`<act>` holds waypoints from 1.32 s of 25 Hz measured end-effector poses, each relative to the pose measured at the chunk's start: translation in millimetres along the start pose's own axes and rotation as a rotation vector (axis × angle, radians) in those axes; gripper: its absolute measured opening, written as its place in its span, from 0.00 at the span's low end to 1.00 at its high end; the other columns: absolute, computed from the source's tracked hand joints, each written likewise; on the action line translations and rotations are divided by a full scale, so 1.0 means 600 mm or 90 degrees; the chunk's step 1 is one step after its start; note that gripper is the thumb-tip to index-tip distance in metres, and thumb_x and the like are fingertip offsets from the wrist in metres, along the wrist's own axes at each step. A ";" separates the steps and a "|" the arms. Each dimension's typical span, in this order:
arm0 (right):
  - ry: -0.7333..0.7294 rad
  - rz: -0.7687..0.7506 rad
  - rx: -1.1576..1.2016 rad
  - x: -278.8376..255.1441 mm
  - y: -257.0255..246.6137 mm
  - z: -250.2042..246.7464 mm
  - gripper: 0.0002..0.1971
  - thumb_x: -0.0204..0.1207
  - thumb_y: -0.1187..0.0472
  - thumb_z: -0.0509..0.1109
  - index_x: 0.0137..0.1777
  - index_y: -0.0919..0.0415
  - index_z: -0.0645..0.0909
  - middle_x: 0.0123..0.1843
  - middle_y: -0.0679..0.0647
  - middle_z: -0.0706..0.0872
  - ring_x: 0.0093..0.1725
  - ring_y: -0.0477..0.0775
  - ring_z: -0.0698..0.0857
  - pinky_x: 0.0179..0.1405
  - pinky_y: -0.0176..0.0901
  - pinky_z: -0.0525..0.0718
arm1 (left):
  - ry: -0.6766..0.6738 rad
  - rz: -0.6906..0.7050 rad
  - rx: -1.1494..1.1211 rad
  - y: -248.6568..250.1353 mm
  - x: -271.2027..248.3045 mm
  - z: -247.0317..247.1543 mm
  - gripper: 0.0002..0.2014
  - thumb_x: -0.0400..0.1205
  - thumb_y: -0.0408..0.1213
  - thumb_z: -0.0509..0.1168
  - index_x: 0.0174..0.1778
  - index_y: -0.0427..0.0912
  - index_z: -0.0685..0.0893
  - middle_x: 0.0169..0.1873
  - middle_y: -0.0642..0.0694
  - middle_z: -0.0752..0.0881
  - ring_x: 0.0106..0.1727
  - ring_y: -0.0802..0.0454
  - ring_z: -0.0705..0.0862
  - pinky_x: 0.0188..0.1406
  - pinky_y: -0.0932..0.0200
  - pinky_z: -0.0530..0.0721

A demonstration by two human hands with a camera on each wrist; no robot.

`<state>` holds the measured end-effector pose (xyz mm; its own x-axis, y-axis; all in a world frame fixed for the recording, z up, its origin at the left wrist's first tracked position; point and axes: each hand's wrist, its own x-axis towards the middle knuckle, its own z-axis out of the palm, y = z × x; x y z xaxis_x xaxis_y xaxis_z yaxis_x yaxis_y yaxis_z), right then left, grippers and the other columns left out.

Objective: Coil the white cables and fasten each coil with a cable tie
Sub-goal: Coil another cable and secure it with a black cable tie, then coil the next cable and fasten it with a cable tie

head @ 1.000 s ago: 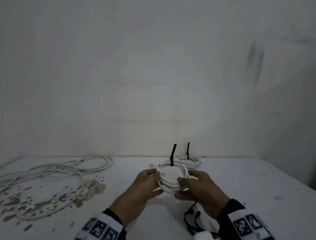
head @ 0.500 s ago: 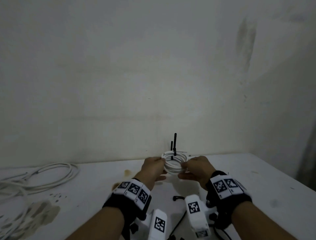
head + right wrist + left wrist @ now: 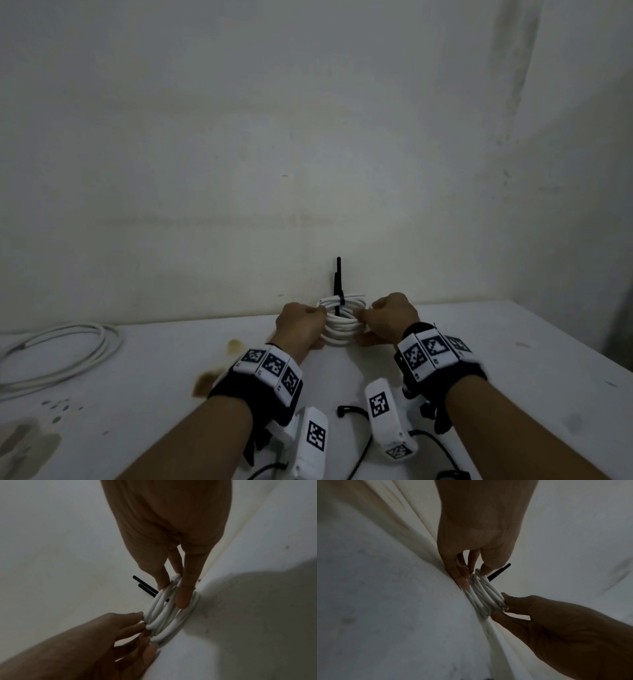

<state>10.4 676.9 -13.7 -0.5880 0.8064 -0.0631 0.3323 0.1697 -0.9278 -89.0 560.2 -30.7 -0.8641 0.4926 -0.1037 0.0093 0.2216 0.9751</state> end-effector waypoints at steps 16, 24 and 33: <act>-0.092 -0.227 -0.520 -0.177 -0.147 0.039 0.19 0.81 0.46 0.69 0.58 0.63 0.87 0.58 0.60 0.88 0.56 0.62 0.87 0.53 0.48 0.86 | -0.020 0.210 0.637 0.054 -0.082 -0.202 0.16 0.81 0.52 0.63 0.62 0.53 0.83 0.62 0.49 0.83 0.60 0.46 0.84 0.60 0.51 0.83; -0.319 -0.423 -0.756 -0.389 -0.269 0.250 0.15 0.82 0.52 0.70 0.62 0.60 0.86 0.64 0.59 0.86 0.60 0.61 0.86 0.55 0.48 0.84 | -0.028 0.112 0.811 0.044 -0.240 -0.530 0.15 0.80 0.46 0.67 0.58 0.45 0.89 0.56 0.44 0.88 0.50 0.45 0.87 0.49 0.55 0.87; -0.629 -0.565 -0.847 -0.592 -0.277 0.577 0.31 0.80 0.51 0.74 0.80 0.56 0.70 0.79 0.59 0.72 0.76 0.63 0.74 0.69 0.55 0.76 | 0.030 -0.166 0.724 -0.105 -0.409 -0.899 0.18 0.77 0.39 0.75 0.63 0.44 0.87 0.61 0.44 0.86 0.54 0.48 0.84 0.43 0.61 0.82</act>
<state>-91.2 166.3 35.9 -0.8838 -0.2435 -0.3995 -0.2733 0.9618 0.0184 -148.8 -28.6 39.0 -0.9239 0.2945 -0.2444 0.2536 0.9494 0.1853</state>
